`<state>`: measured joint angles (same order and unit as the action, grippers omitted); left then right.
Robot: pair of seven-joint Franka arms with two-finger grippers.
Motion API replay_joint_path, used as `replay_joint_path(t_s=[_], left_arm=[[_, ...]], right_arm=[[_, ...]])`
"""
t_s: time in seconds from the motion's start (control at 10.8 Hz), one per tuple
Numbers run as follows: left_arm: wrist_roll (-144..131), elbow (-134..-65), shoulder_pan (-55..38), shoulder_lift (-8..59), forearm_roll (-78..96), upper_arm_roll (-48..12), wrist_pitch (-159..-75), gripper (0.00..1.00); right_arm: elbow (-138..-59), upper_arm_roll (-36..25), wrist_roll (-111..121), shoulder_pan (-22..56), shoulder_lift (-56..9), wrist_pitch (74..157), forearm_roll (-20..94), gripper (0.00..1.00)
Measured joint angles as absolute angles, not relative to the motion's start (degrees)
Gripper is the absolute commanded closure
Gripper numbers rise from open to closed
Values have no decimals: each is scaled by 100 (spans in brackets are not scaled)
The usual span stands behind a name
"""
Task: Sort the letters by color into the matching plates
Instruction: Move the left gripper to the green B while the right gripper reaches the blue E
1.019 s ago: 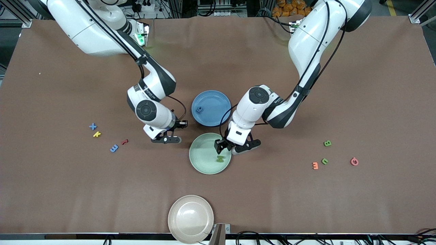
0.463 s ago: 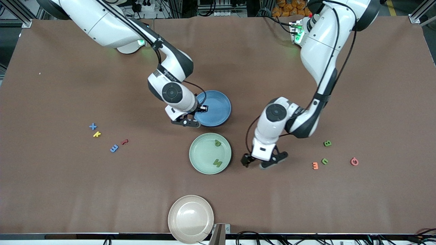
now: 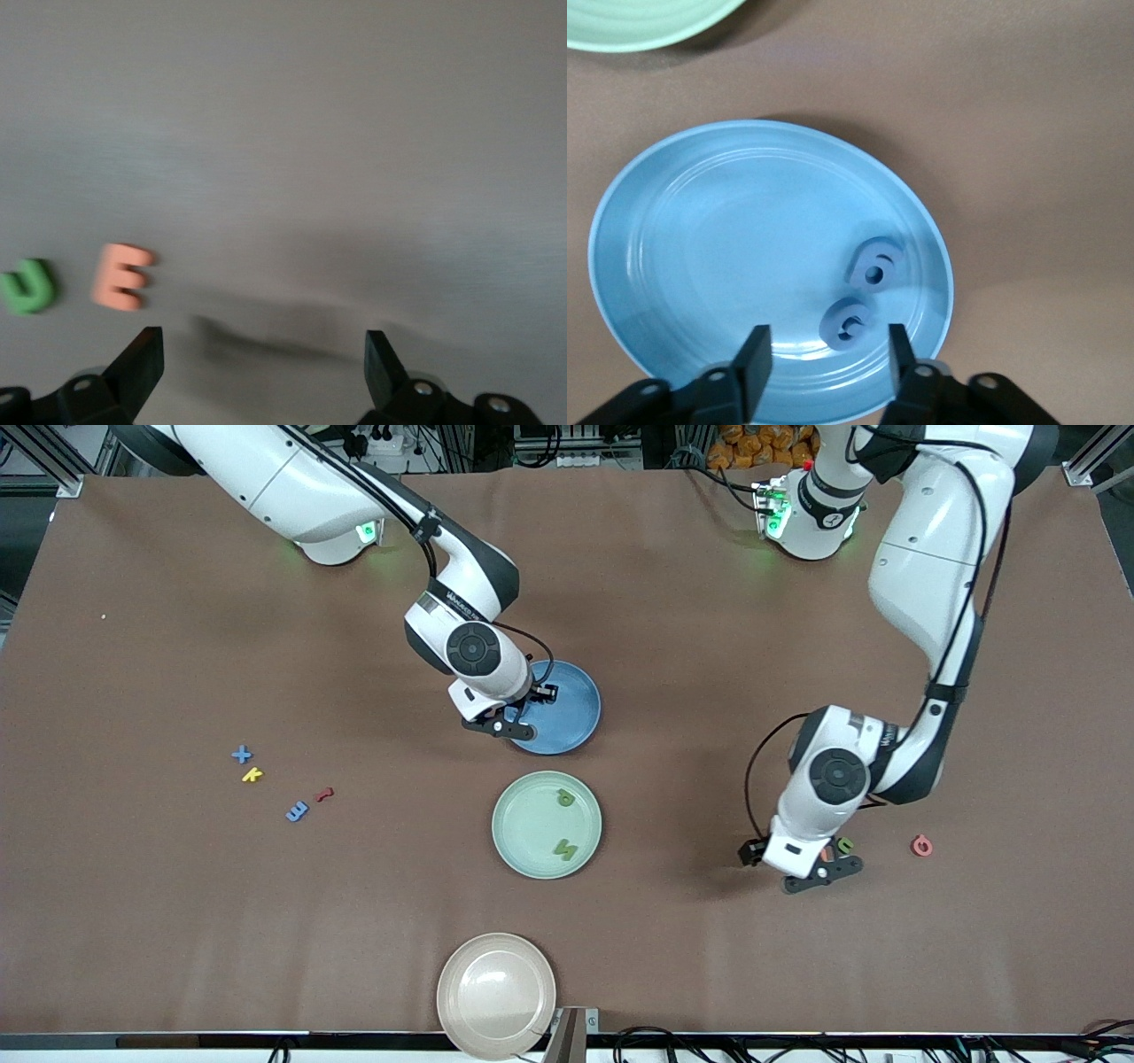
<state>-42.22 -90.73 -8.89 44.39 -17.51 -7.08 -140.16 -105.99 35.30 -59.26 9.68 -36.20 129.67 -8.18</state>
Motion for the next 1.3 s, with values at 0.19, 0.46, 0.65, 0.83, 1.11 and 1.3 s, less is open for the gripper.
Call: replay_joint_path(t_s=[0.19,0.46,0.65,0.83,1.11,1.3], left_arm=[[-3184,-9829,-58,3969,-1754,-1107,-13988,0],[-1913,-11183,2303,3145,-1769,-2660,-14043,0],[-1749,-11696,2951,2946,-1966,-3064,-14180,0],[-1805,-12029,2931,2938,-2173,-3082,-14626,0],[-1890,-12115,2936,2946,-2354,-3008,-14762,0],[-2019,-12098,2946,2961,-2682,-2818,-14775,0]], right_arm=[[-10600,3514,-5927,940,-3621,12965,-822,0],[-10566,3257,-5419,756,-3601,12969,-878,0],[-10477,2919,-4534,485,-3524,12758,-898,0],[-10249,2434,-3544,301,-3382,12323,-905,0],[-10070,1665,-2409,99,-3227,12187,-897,0],[-10070,1116,-2279,88,-3141,12187,-896,0]])
